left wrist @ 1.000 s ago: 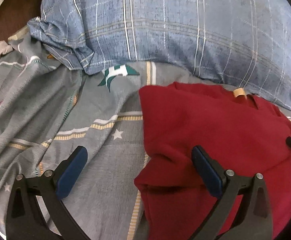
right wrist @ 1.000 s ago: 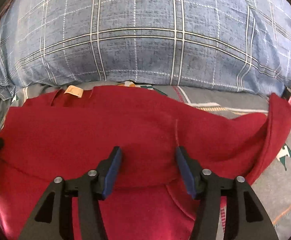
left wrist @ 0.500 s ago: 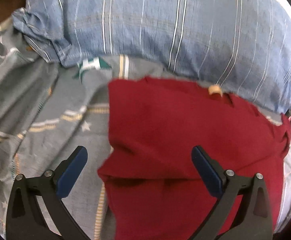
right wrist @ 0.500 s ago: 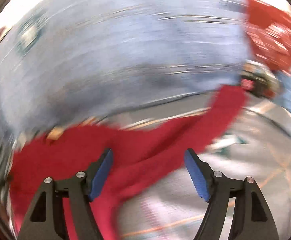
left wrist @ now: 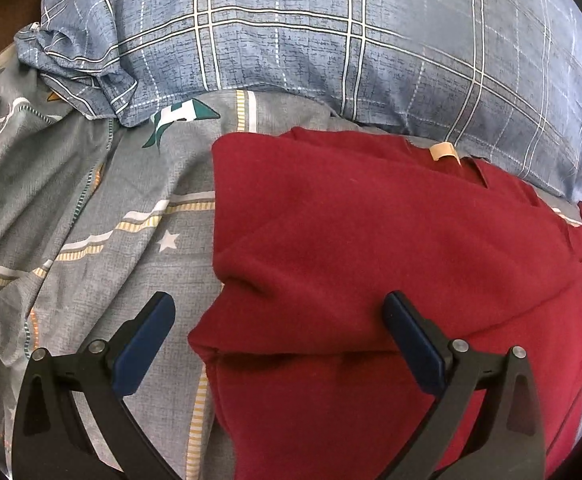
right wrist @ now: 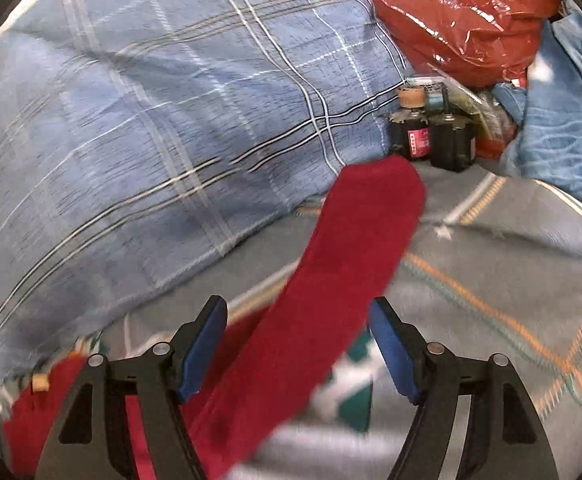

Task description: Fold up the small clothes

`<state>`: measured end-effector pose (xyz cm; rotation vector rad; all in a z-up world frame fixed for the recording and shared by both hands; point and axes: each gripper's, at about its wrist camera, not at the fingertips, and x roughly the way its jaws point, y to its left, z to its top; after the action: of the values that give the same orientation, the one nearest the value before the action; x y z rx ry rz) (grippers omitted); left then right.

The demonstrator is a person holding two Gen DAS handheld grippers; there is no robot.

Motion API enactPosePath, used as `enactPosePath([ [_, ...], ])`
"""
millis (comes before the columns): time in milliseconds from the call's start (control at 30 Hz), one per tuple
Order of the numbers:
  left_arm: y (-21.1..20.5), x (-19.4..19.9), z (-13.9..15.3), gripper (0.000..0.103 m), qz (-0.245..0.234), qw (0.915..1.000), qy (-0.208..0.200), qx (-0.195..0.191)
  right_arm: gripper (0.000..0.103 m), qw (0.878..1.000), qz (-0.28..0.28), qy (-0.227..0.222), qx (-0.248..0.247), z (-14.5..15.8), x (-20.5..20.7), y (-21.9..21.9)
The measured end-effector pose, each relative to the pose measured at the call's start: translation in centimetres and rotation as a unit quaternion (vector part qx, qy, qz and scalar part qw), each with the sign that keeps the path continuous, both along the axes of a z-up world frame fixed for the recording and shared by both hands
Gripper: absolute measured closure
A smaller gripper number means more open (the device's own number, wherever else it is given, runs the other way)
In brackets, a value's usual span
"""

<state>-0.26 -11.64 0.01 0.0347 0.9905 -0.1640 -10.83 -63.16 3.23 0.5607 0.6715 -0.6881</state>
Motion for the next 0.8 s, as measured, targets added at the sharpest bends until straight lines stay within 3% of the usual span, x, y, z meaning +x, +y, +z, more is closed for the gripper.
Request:
enactPosePath([
  [67,0.0,0.1,0.0,0.000,0.001,1.0000,-0.002,0.001,0.028,1.000,-0.014,0.020,-0.008,0.0,1.4,-1.6],
  [200,-0.2,0.3,-0.2,0.000,-0.002,1.0000,0.000,0.005,0.029,0.995,-0.016,0.101,-0.003,-1.7,5.1,-5.0],
  [233,-0.3,0.4,-0.3,0.000,-0.003,1.0000,-0.001,0.007,0.033,0.994,-0.018,0.107,-0.004,-2.1,5.3,-5.5],
  [267,-0.4,0.4,-0.4,0.000,-0.004,1.0000,-0.001,0.009,0.058,0.993,-0.021,0.111,-0.022,-2.1,5.2,-5.7],
  [333,-0.3,0.4,-0.3,0.000,-0.004,1.0000,0.000,0.007,0.097,0.992,-0.013,0.123,-0.031,-2.2,4.9,-5.9],
  [400,-0.2,0.4,-0.1,0.000,-0.002,1.0000,0.001,0.003,0.103,0.995,-0.004,0.095,-0.007,-1.9,3.2,-6.4],
  [467,0.0,0.2,0.2,0.000,-0.002,1.0000,0.000,0.000,0.103,0.998,-0.003,0.065,0.011,-1.3,1.1,-6.6],
  [533,0.2,0.1,0.6,0.000,-0.002,1.0000,-0.005,-0.002,0.103,0.999,0.006,0.002,0.038,0.1,-2.1,-6.4],
  [600,0.4,-0.2,1.0,0.000,0.004,0.9999,-0.011,-0.009,0.103,0.999,0.008,-0.013,0.032,1.3,-3.8,-6.1],
  [700,0.8,-0.3,1.2,0.000,0.008,0.9997,-0.009,-0.021,0.091,0.999,0.017,-0.012,0.044,2.2,-3.8,-5.8],
  [733,0.9,-0.4,1.3,0.000,0.010,0.9997,-0.009,-0.023,0.072,0.999,0.017,-0.006,0.046,2.3,-3.3,-5.7],
  [767,1.0,-0.5,1.3,0.000,0.011,0.9996,-0.010,-0.022,0.046,0.999,0.016,0.000,0.046,2.2,-2.7,-5.6],
  [800,1.0,-0.5,1.2,0.000,0.012,0.9997,-0.010,-0.020,0.039,0.999,0.018,0.006,0.041,2.0,-1.6,-5.5],
])
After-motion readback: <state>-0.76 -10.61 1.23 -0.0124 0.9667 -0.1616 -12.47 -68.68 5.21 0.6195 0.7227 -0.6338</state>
